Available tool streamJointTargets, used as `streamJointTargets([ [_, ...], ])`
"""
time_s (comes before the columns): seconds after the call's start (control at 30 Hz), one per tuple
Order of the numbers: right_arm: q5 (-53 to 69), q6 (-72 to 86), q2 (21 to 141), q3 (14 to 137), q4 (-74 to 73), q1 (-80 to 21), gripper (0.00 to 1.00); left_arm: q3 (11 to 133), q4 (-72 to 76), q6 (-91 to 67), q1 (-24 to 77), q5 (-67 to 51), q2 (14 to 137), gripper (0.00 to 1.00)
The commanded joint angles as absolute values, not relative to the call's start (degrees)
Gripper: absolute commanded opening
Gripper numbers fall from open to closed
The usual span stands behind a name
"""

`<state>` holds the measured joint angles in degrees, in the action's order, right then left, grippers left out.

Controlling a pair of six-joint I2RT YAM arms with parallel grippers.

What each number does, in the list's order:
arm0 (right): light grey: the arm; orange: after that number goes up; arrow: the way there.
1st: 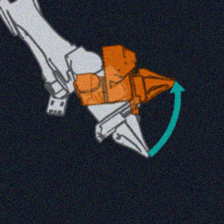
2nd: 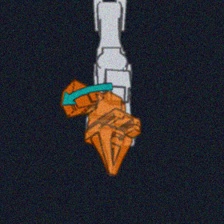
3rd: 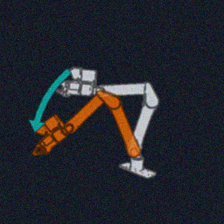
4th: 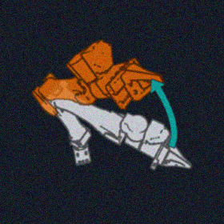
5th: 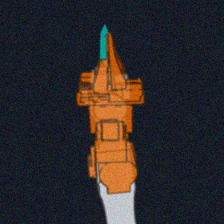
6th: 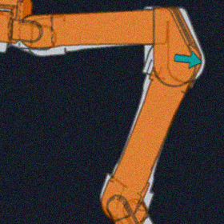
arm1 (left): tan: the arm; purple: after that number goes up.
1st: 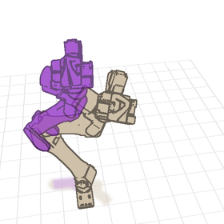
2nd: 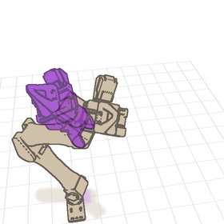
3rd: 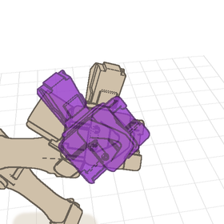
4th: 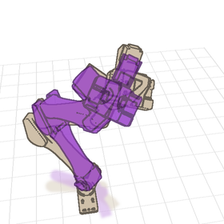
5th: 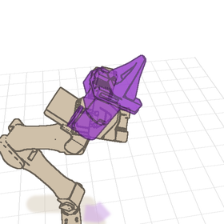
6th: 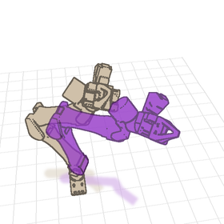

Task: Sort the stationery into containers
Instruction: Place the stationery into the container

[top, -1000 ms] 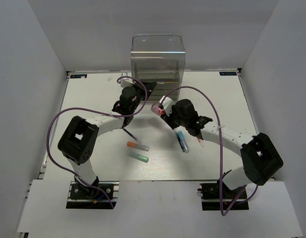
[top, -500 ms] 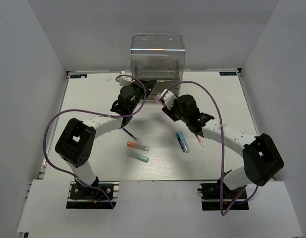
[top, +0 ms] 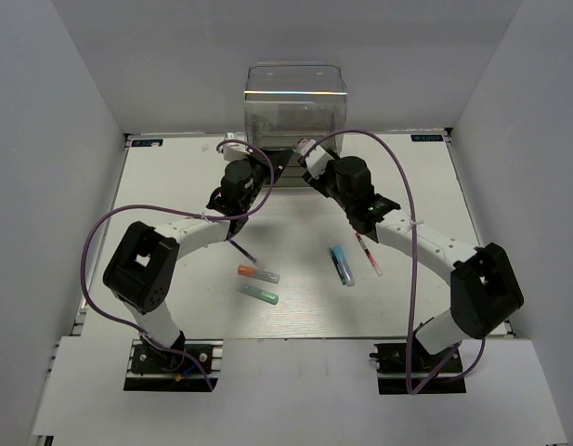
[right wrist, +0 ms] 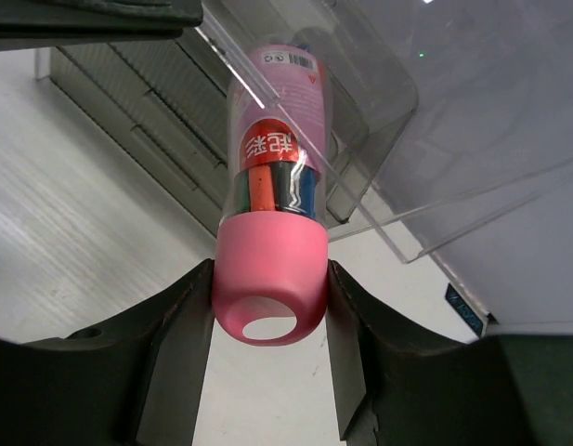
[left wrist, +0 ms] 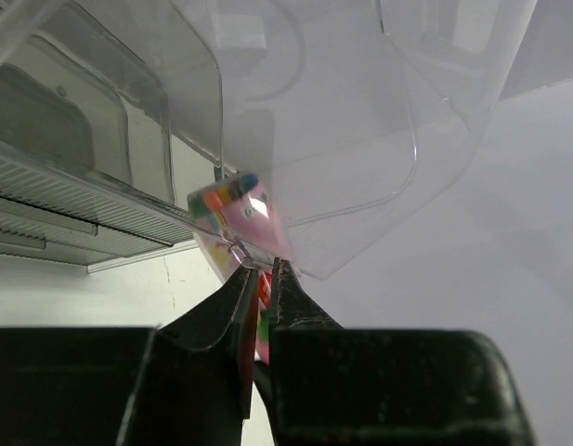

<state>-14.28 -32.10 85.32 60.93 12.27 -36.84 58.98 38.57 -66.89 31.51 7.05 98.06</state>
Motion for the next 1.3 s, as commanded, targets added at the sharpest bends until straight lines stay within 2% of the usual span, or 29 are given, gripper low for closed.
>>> streamJointTargets([
  [0.0, -17.14, -36.90, 88.14, 65.04, 19.77, -36.47, 0.00, 61.44, 39.99, -65.04, 31.46, 7.56, 94.39, 0.04],
  [0.53, -23.28, -51.05, 96.06, 65.48, 32.41, -36.56, 0.00, 59.85, 39.99, -65.04, 31.46, 7.56, 93.34, 0.04],
  [0.97, -22.24, -74.26, 99.58, 59.42, 49.38, -37.09, 0.00, 59.33, 39.99, -65.04, 31.46, 7.56, 93.34, 0.04],
  [1.27, -17.94, -85.69, 101.07, 58.71, 47.12, -36.83, 0.00, 59.33, 39.99, -65.04, 31.46, 7.56, 92.81, 0.04],
])
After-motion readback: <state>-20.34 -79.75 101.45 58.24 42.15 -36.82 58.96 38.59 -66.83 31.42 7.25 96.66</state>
